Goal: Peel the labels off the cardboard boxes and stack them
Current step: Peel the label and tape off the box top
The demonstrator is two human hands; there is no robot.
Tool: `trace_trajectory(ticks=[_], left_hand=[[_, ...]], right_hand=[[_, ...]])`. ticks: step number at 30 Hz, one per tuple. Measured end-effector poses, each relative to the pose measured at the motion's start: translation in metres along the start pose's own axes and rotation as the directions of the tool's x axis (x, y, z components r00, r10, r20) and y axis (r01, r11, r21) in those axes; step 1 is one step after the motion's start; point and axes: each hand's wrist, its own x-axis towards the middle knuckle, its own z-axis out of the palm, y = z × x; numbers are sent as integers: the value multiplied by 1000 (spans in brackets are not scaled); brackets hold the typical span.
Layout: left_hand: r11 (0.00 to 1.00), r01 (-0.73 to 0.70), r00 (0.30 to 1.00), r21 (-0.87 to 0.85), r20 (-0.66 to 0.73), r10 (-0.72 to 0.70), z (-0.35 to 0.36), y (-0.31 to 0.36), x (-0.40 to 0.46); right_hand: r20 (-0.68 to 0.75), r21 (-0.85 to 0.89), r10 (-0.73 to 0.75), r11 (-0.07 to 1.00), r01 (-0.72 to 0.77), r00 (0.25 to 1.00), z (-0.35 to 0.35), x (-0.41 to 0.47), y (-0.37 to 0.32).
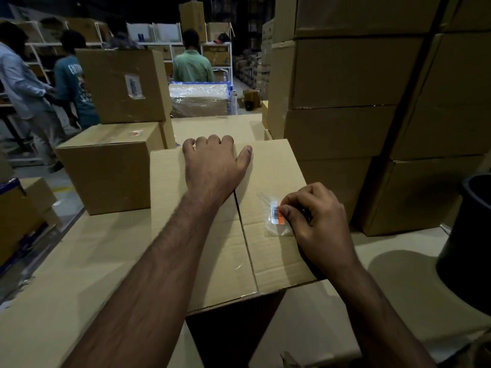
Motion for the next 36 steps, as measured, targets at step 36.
trace_trajectory(ticks=[36], left_hand=[[1000,1,999,17,32,-2,2,-1,4]], right_hand=[[4,-57,-36,998,36,999,0,-2,-1]])
